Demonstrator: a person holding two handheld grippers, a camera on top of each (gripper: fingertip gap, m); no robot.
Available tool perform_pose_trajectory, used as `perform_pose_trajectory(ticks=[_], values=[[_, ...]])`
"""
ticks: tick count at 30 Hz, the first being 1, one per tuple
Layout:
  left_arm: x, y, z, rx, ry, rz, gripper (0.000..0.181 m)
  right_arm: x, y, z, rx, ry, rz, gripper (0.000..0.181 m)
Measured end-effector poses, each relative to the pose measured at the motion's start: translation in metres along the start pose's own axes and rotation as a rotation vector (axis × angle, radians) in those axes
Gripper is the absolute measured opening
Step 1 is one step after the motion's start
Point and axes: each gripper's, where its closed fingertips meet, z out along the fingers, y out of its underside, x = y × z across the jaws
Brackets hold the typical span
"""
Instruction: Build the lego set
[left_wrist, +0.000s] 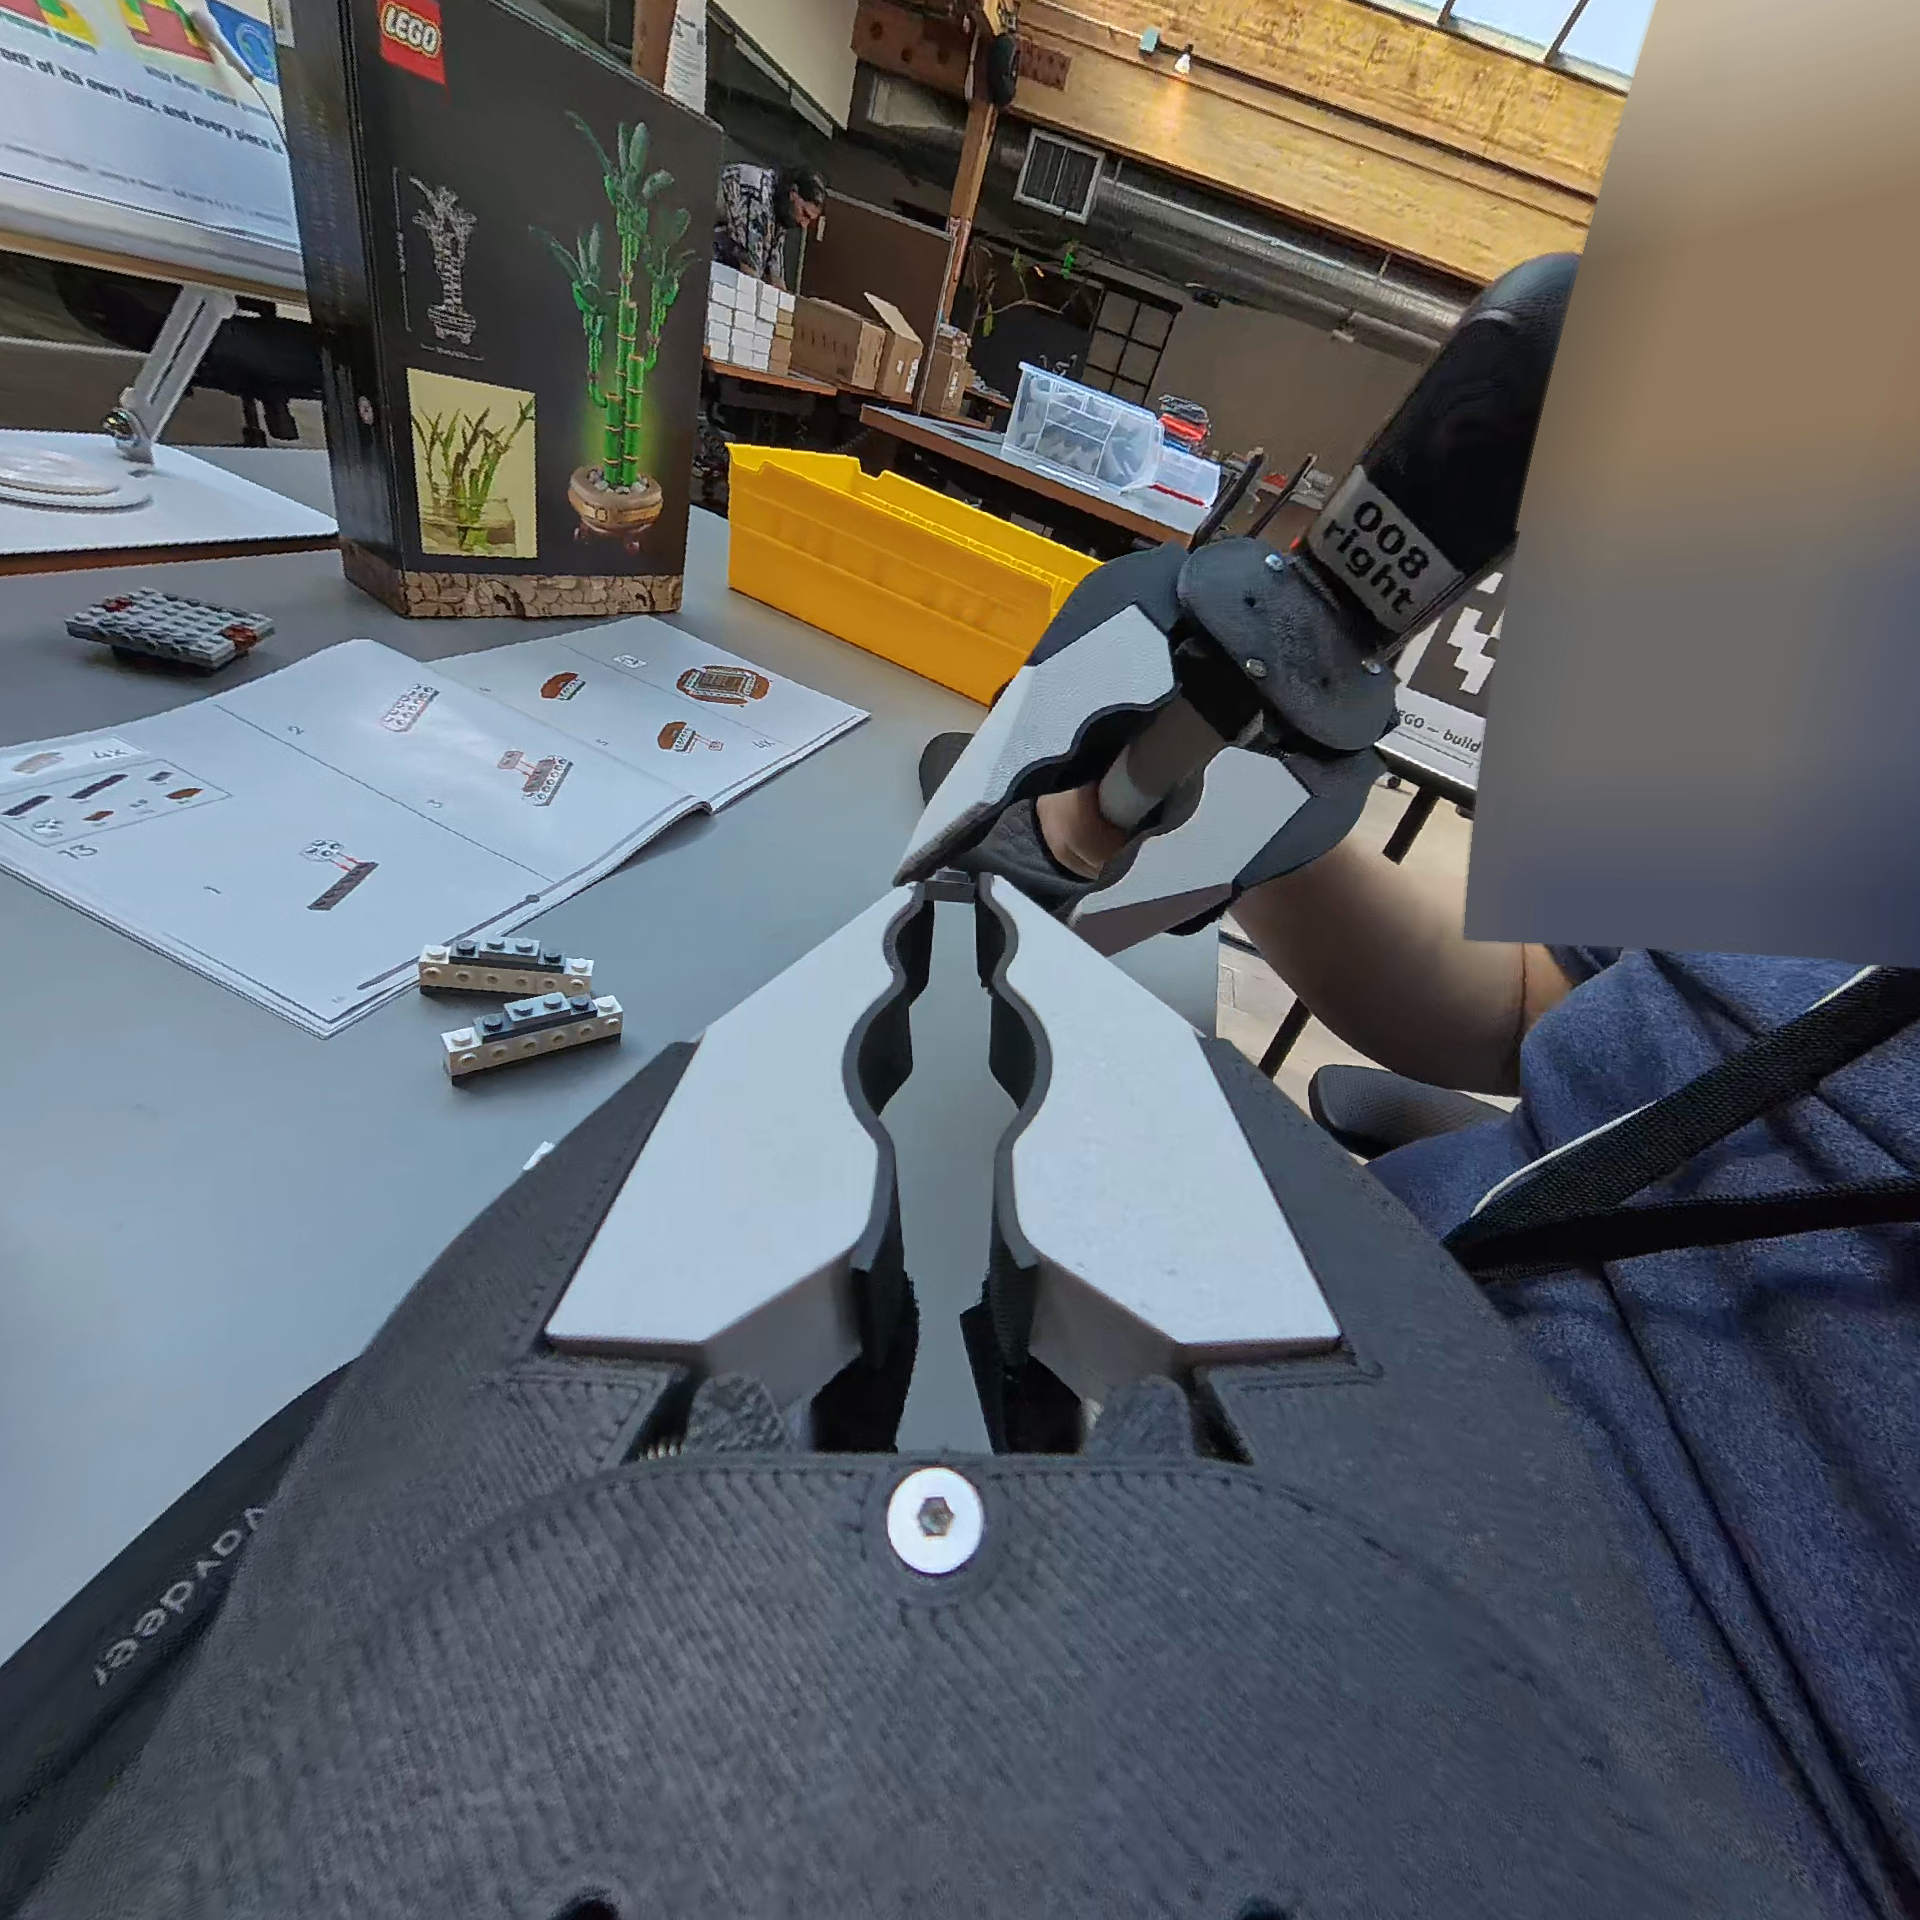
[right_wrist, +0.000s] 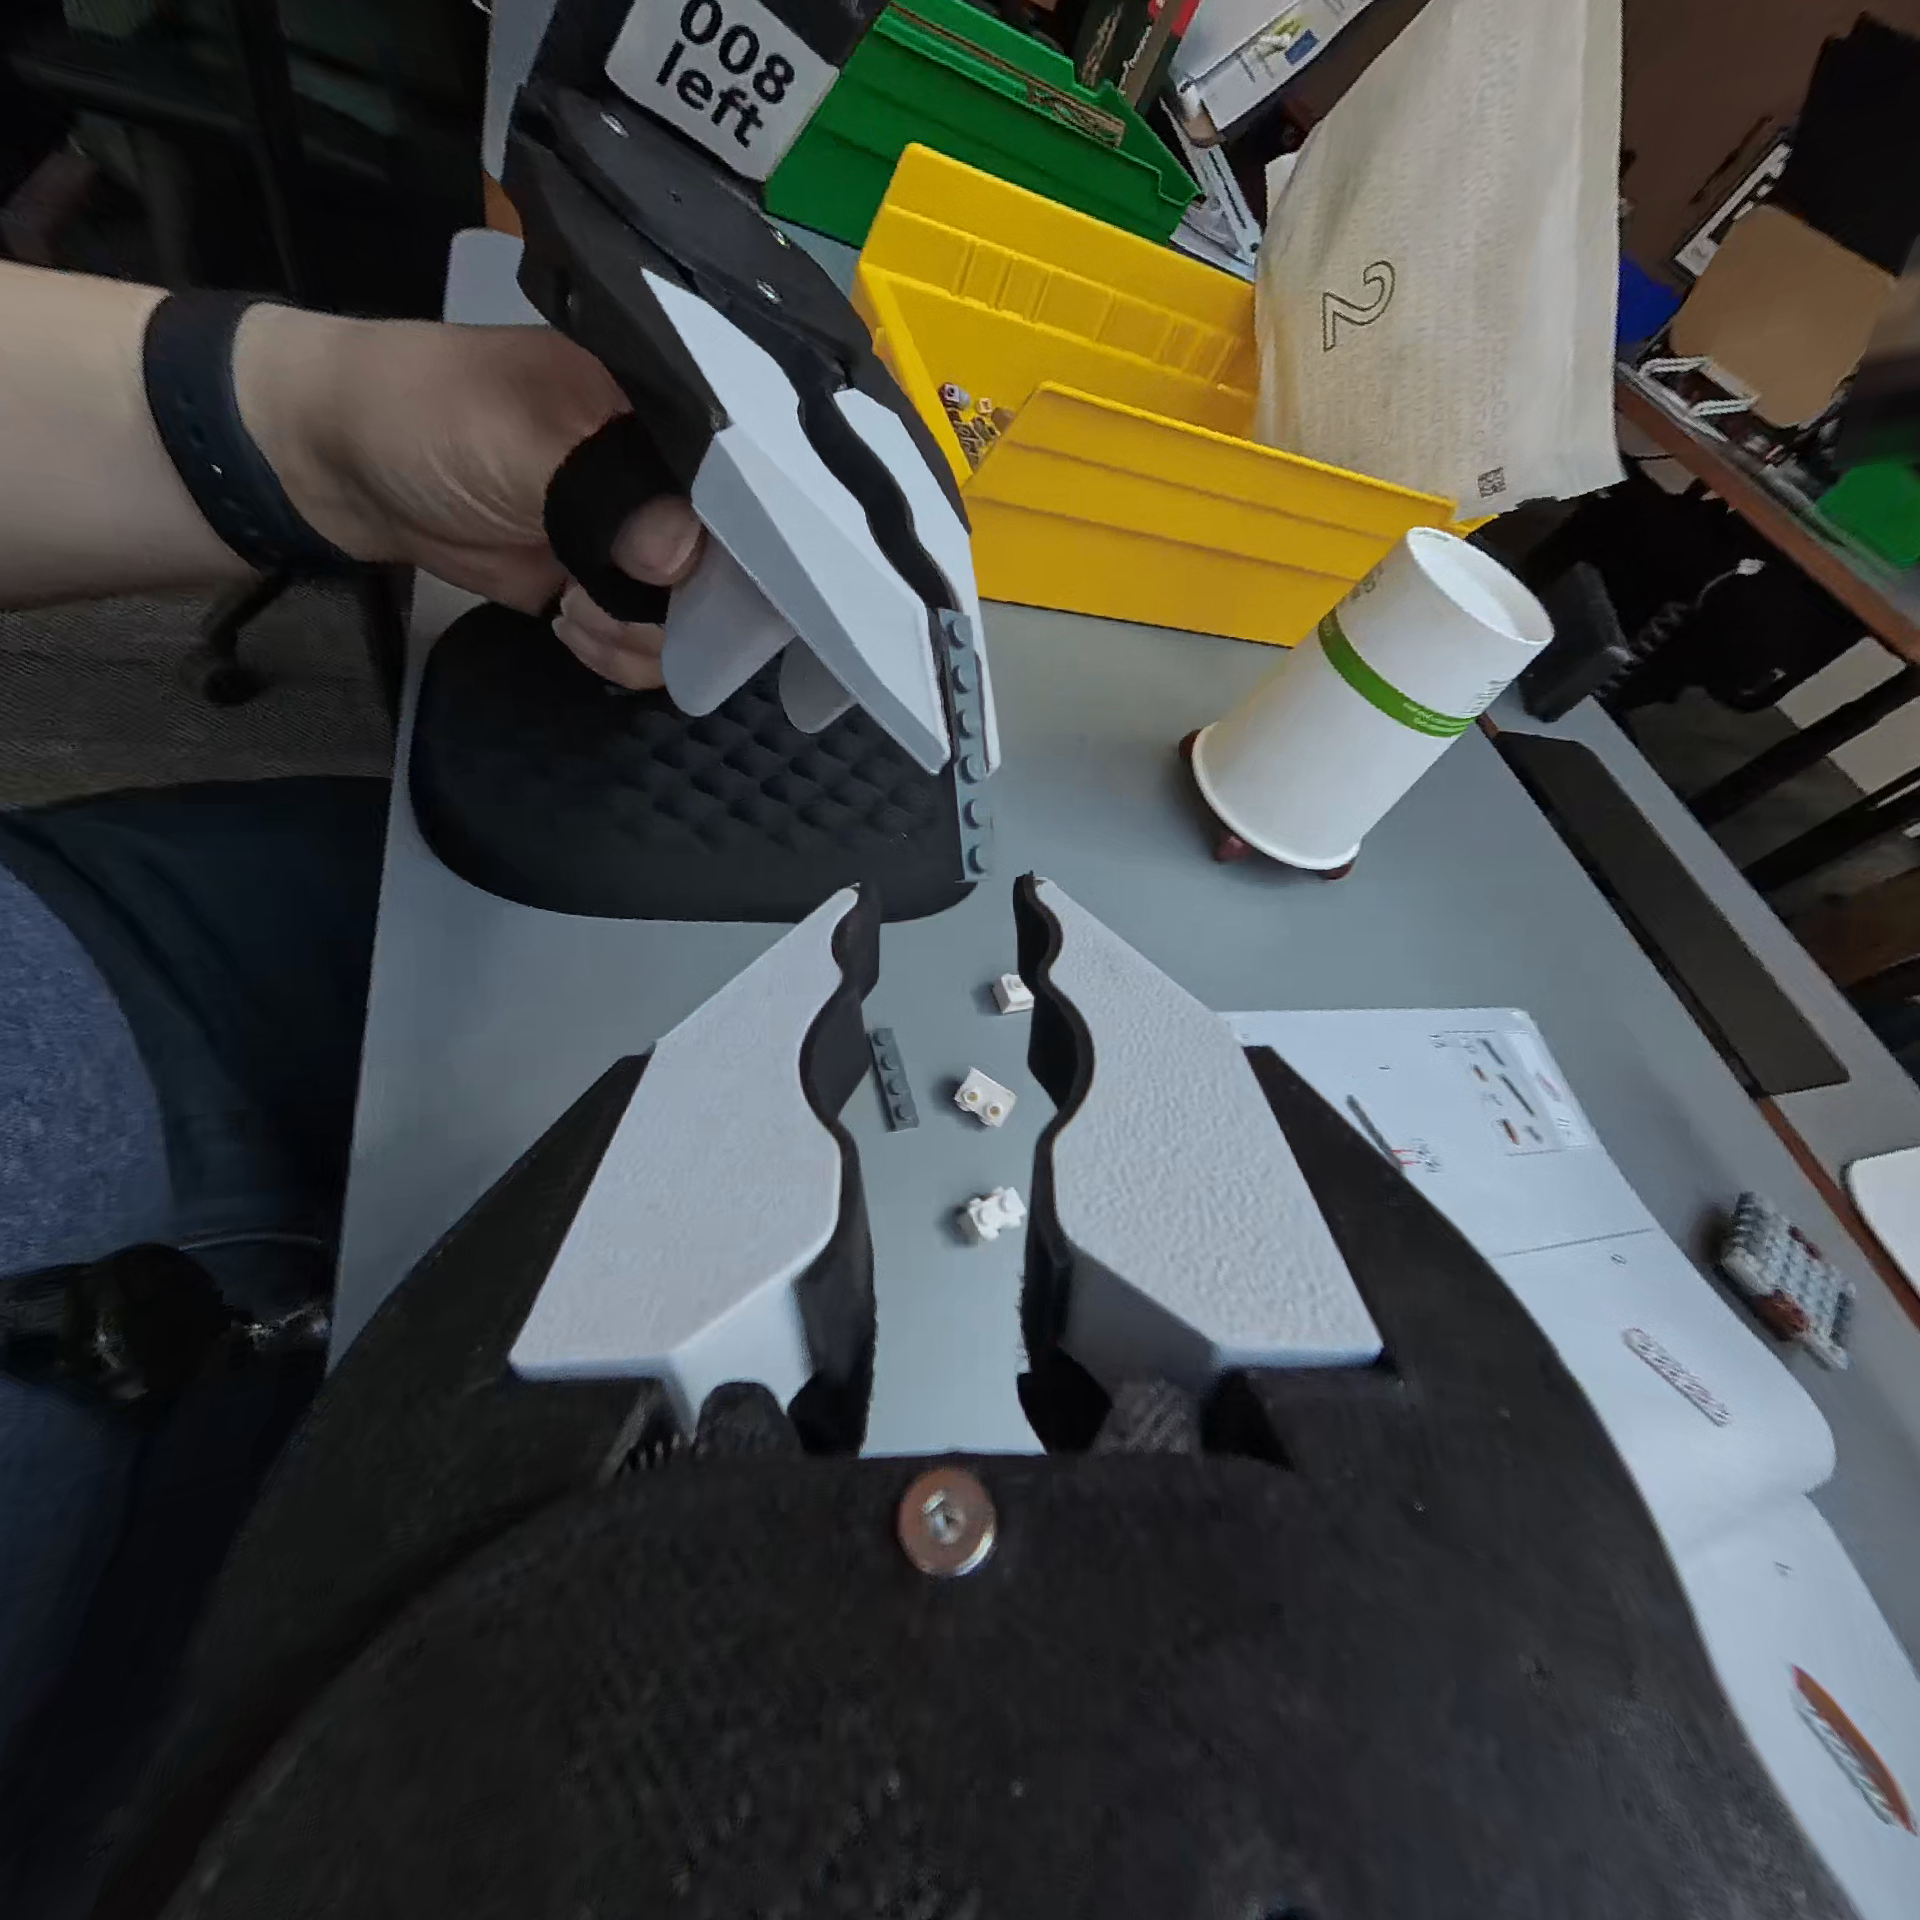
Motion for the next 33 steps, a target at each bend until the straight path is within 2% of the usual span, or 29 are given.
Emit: perform_pose_trajectory(ticks=[3, 5, 6, 8, 10, 12, 16, 20, 26, 30, 33], values=[[0.003, 0.001, 0.000, 0.003, 0.017, 0.010, 0.006, -0.004, -0.001, 0.002, 0.055, -0.101, 0.165, 0.028], [0.001, 0.005, -0.003, -0.020, 0.002, 0.025, 0.006, 0.010, 0.013, -0.002, 0.057, -0.063, 0.217, 0.026], [0.000, 0.005, -0.005, -0.029, -0.006, 0.035, 0.005, 0.020, 0.028, -0.003, 0.011, -0.032, 0.263, 0.022], [-0.004, 0.004, -0.011, -0.035, -0.031, 0.051, 0.006, 0.036, 0.072, -0.004, -0.173, 0.036, 0.395, 0.021], [-0.009, 0.002, -0.014, -0.032, -0.054, 0.061, 0.005, 0.033, 0.098, -0.004, -0.303, 0.035, 0.469, 0.022], [-0.014, 0.002, -0.017, -0.039, -0.080, 0.067, 0.005, 0.025, 0.099, -0.001, -0.319, 0.051, 0.442, 0.023], [-0.018, 0.003, -0.019, -0.049, -0.098, 0.071, 0.005, 0.009, 0.103, 0.008, -0.386, 0.105, 0.252, 0.020], [-0.016, 0.005, -0.017, -0.057, -0.090, 0.057, 0.005, 0.016, 0.105, 0.011, -0.411, 0.229, 0.122, 0.011], [-0.014, 0.005, -0.017, -0.063, -0.090, 0.060, 0.005, 0.023, 0.105, 0.007, -0.349, 0.271, 0.427, 0.017], [-0.012, 0.006, -0.015, -0.067, -0.080, 0.049, 0.005, 0.020, 0.111, 0.012, -0.366, 0.265, 0.492, 0.020], [-0.011, 0.010, -0.013, -0.078, -0.070, 0.042, 0.005, 0.014, 0.119, 0.015, -0.408, 0.223, 0.506, 0.016]])
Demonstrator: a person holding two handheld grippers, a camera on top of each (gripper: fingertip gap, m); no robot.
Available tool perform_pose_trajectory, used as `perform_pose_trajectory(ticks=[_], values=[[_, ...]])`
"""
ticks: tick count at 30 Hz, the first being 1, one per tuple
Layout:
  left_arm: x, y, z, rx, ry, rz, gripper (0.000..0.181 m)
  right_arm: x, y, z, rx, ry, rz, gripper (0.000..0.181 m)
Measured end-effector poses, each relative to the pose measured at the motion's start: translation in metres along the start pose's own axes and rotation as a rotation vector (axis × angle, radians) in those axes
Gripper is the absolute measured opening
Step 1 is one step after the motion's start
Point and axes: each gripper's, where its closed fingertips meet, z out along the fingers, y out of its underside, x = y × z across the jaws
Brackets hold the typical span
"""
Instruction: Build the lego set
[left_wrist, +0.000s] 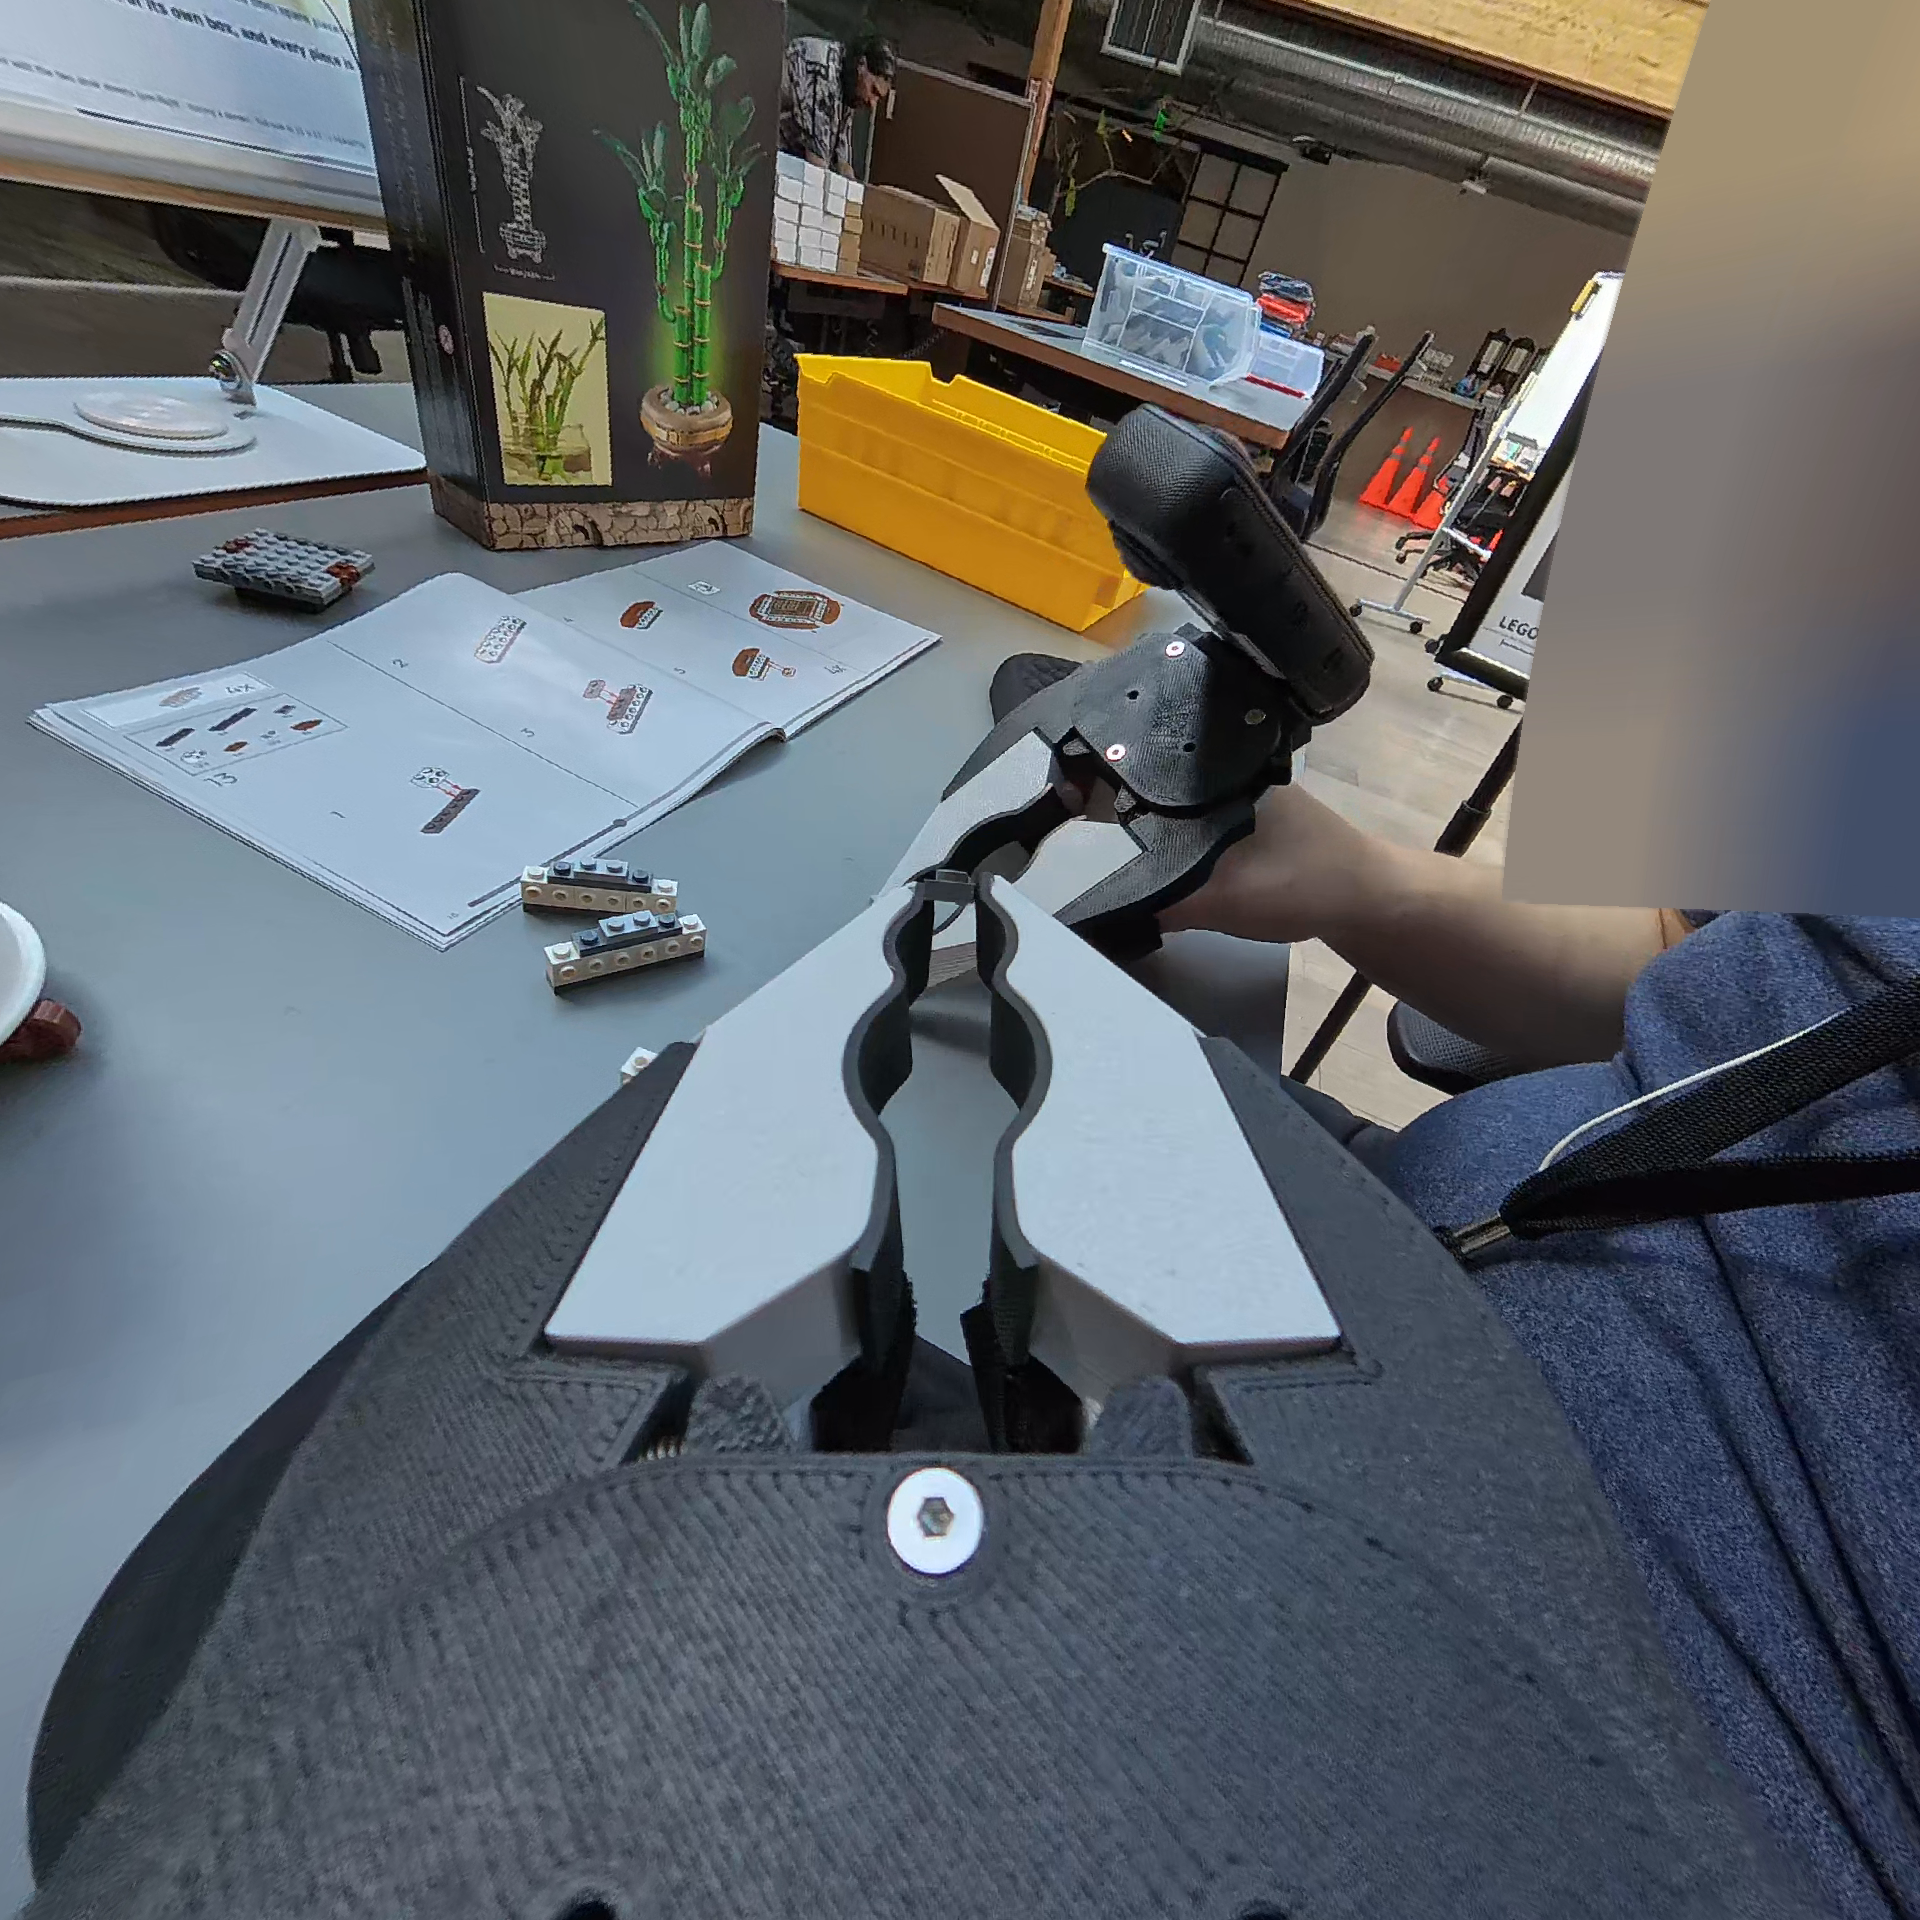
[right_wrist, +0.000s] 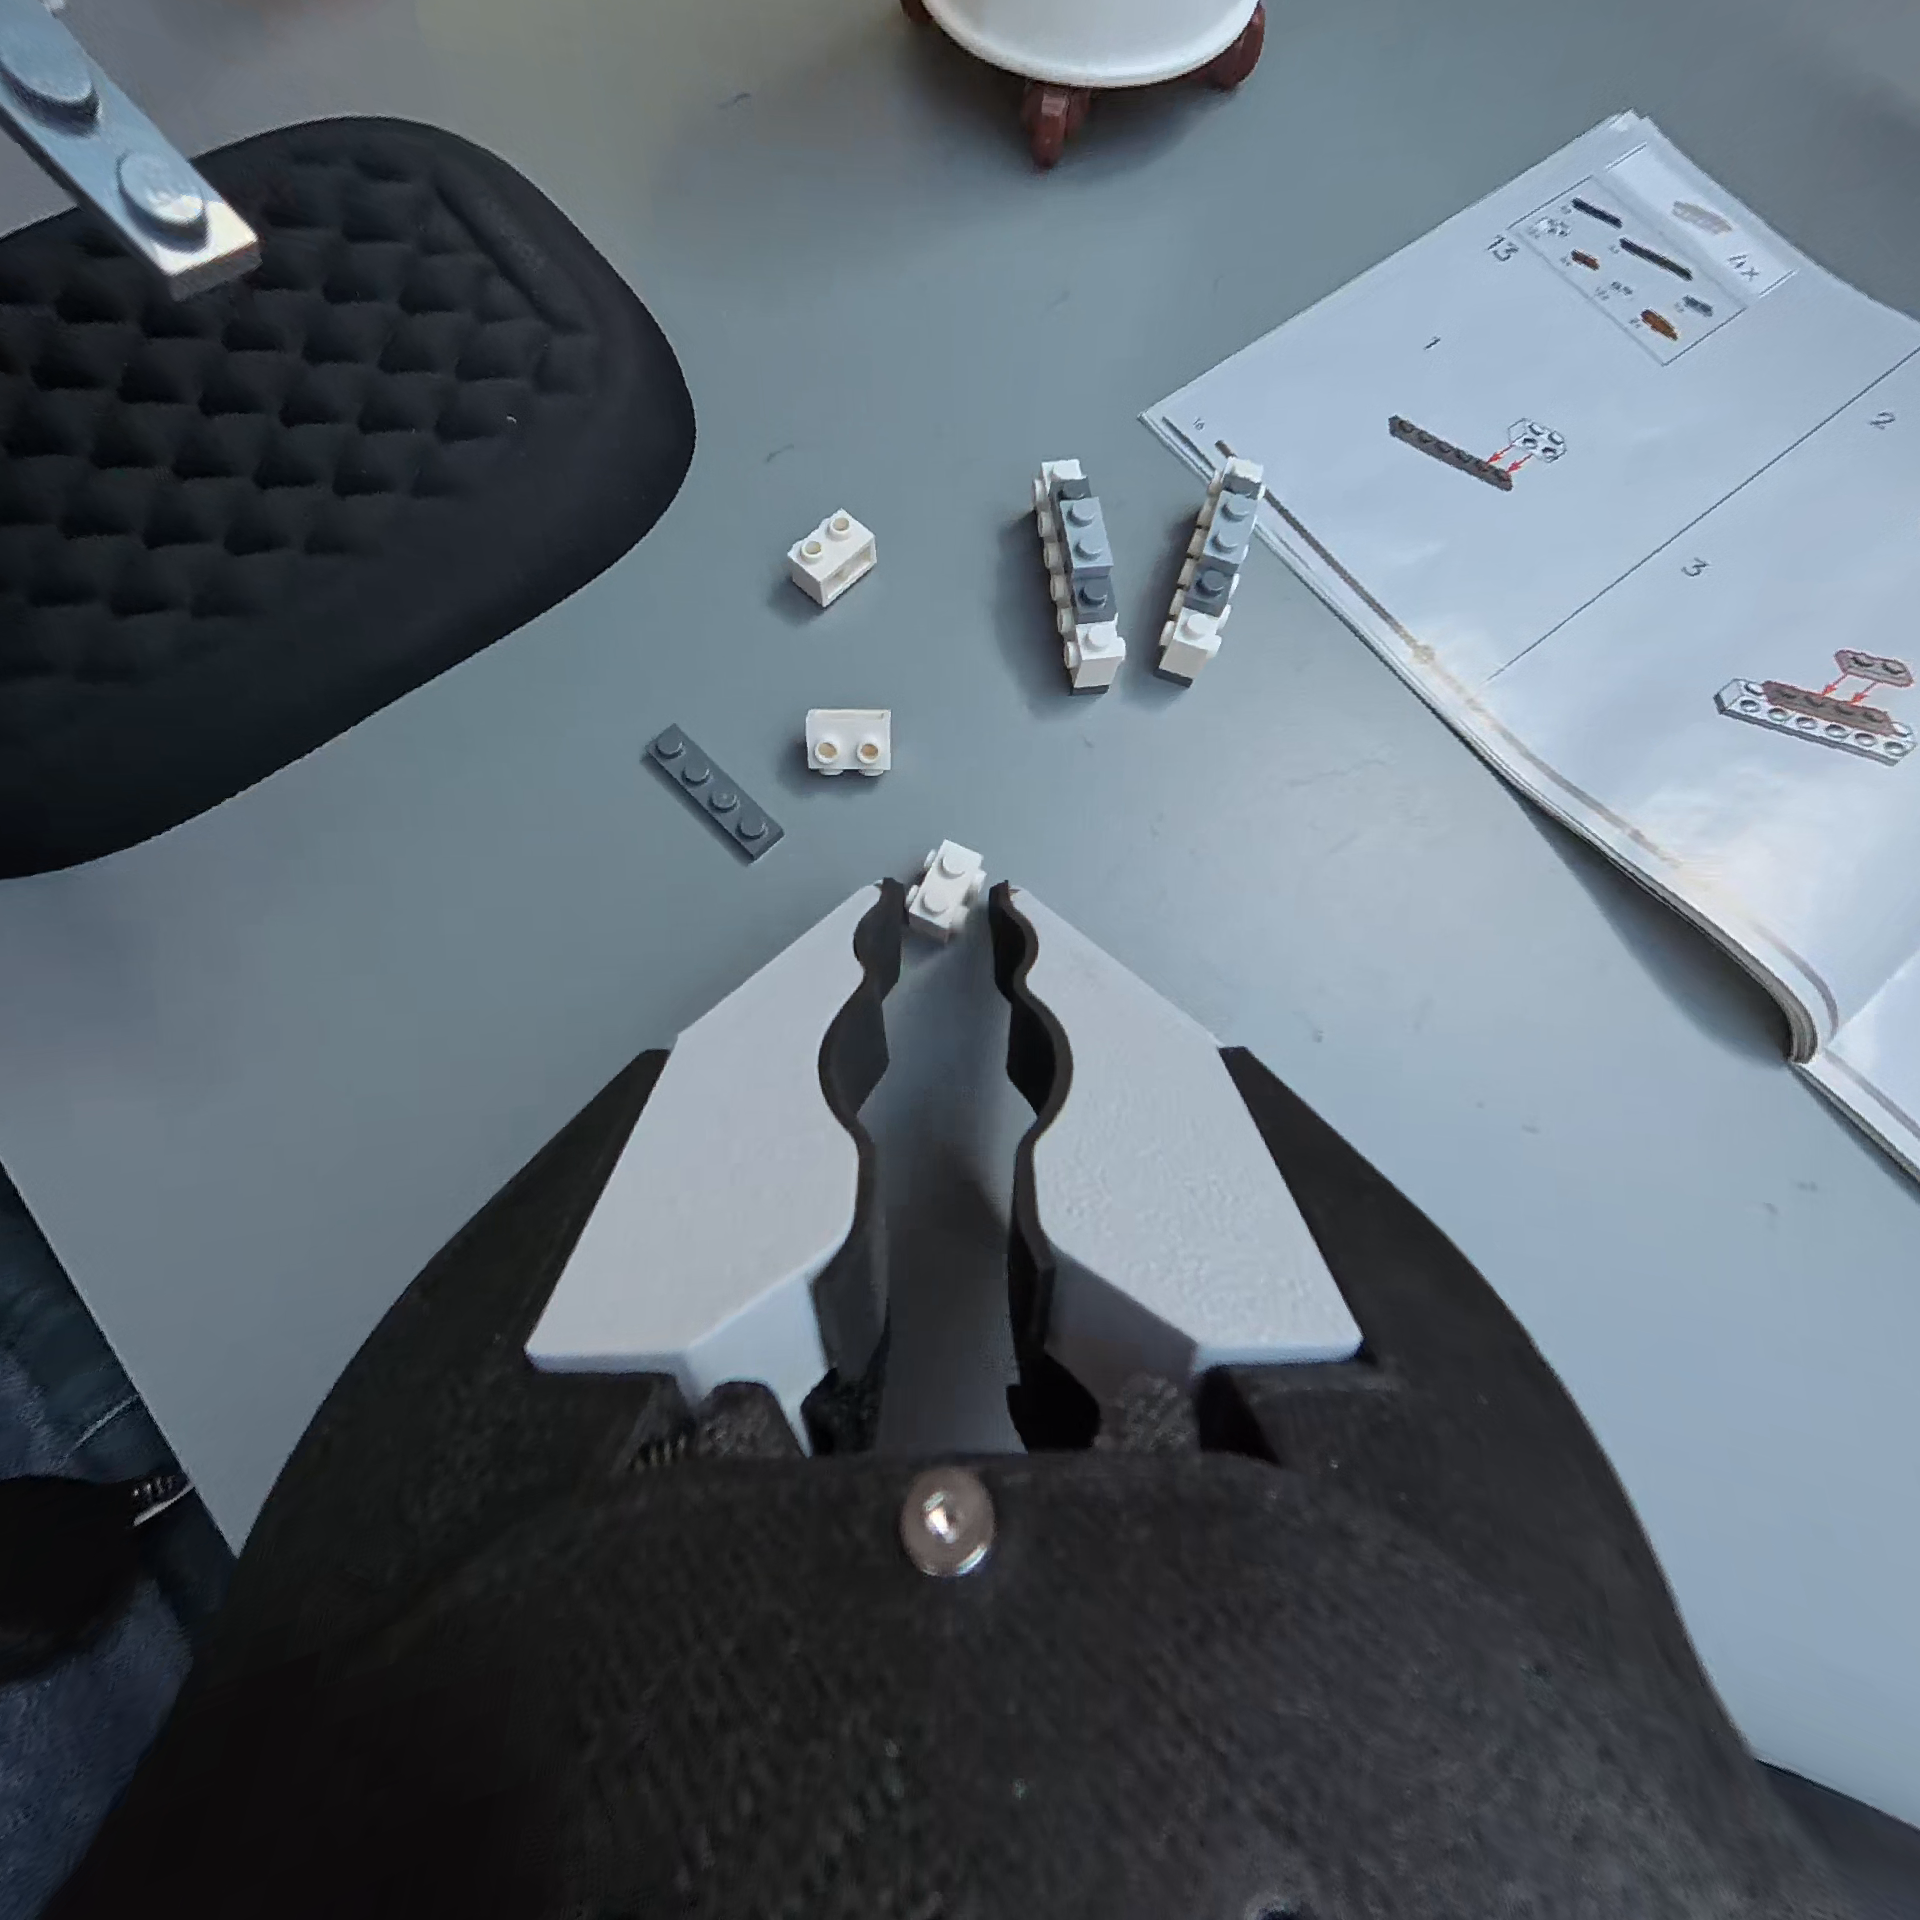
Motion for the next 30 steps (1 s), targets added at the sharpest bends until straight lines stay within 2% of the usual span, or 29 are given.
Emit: perform_pose_trajectory(ticks=[3, 7, 16, 19, 20, 22, 25, 30], values=[[0.002, 0.003, 0.002, -0.012, 0.013, -0.010, 0.005, 0.006, 0.004, -0.003, -0.025, 0.013, -0.010, 0.013], [0.005, 0.007, 0.005, -0.030, 0.036, -0.017, 0.005, 0.003, -0.003, -0.007, -0.001, -0.019, -0.026, 0.020], [0.007, 0.015, 0.008, -0.071, 0.059, -0.026, 0.006, 0.002, 0.001, 0.002, -0.050, -0.088, -0.062, 0.017], [0.009, 0.014, 0.008, -0.069, 0.066, -0.025, 0.006, 0.004, -0.011, -0.007, 0.007, -0.066, -0.109, 0.028], [0.010, 0.013, 0.007, -0.066, 0.072, -0.023, 0.005, -0.006, -0.022, -0.015, 0.074, -0.117, -0.139, 0.028], [0.013, 0.010, 0.007, -0.054, 0.093, -0.022, 0.006, -0.039, -0.043, -0.035, 0.217, -0.314, -0.174, 0.027], [0.018, 0.007, 0.007, -0.034, 0.129, -0.030, 0.006, -0.065, -0.066, -0.064, 0.372, -0.534, -0.118, 0.027], [0.026, 0.003, 0.007, -0.017, 0.168, -0.036, 0.006, -0.070, -0.077, -0.075, 0.430, -0.647, -0.044, 0.017]])
